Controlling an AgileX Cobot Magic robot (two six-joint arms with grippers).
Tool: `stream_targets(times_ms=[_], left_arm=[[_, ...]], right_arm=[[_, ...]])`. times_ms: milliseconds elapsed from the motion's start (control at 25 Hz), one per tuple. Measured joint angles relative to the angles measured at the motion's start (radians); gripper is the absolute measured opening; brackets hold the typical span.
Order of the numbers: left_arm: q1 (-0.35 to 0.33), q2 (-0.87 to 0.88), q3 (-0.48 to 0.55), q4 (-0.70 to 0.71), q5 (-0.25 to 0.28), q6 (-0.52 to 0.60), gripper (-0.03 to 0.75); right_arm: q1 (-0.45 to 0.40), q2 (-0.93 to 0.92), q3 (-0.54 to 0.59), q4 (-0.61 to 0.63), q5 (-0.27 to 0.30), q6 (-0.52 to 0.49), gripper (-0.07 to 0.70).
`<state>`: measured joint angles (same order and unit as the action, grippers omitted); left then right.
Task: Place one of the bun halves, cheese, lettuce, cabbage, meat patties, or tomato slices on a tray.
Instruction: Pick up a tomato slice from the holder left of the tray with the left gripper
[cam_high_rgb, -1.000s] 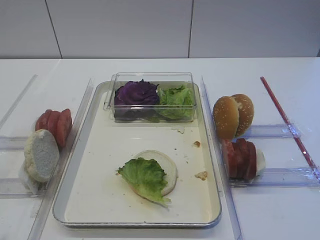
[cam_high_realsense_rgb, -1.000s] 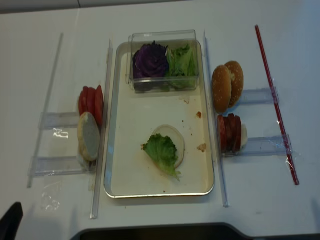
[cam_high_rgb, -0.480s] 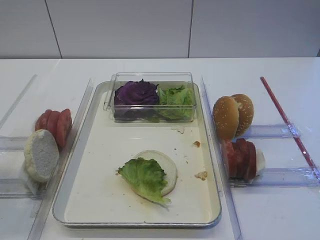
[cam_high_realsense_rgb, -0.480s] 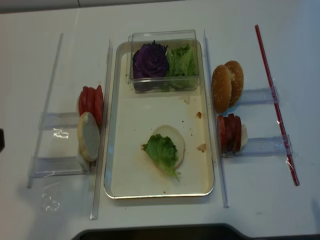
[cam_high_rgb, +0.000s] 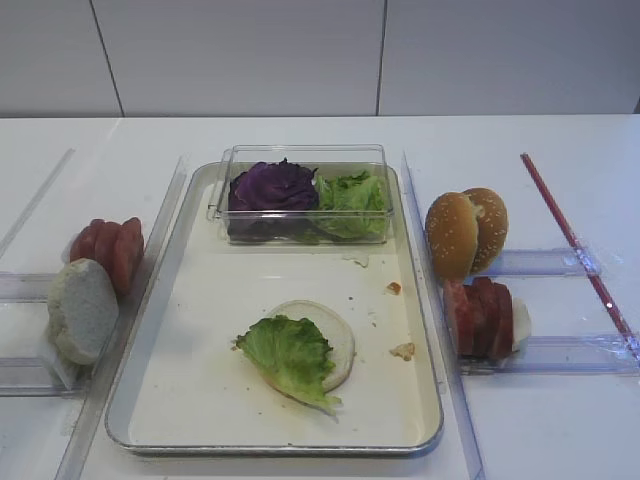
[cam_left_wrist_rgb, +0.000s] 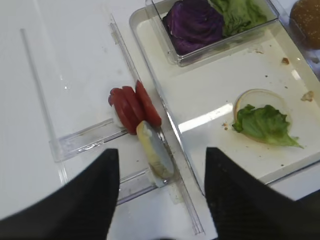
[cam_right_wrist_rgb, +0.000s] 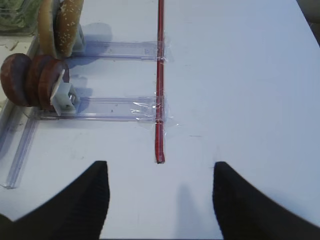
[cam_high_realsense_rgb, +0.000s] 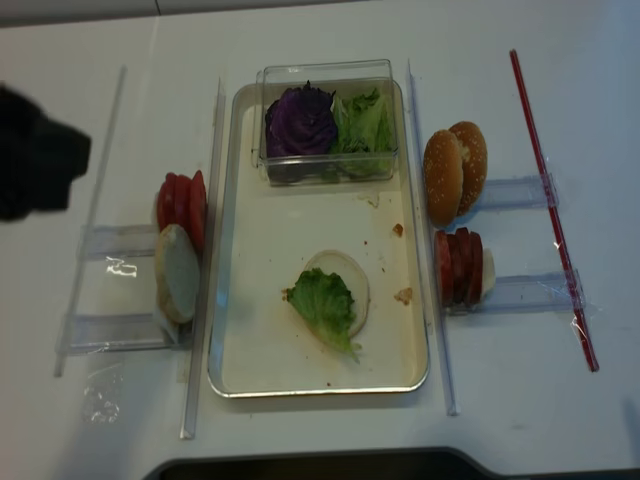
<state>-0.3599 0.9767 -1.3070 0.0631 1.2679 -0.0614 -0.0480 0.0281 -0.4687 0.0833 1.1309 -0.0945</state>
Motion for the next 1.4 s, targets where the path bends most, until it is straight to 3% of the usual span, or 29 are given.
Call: stream_targets(times_ms=[280,480,840,1400], left_arm=[[-0.004,0.224,-0.044,0.0,-0.006,-0.104,0.375],[-0.004,0.361,-0.044,0.0,-0.015,-0.119,0.375],[-0.004,0.499,-0.044,0.0,-0.121,-0.141,0.375],[-0.004,0.664,-0.044,0.043,-0.192,-0.164,0.375]], right_arm=[[0.0,0.0,0.0,0.0,0.0,0.0,0.489],[0.0,0.0,0.0,0.0,0.0,0.0,0.489],[0.0,0.0,0.0,0.0,0.0,0.0,0.489],[0.0,0.0,0.0,0.0,-0.002,0.0,0.489]])
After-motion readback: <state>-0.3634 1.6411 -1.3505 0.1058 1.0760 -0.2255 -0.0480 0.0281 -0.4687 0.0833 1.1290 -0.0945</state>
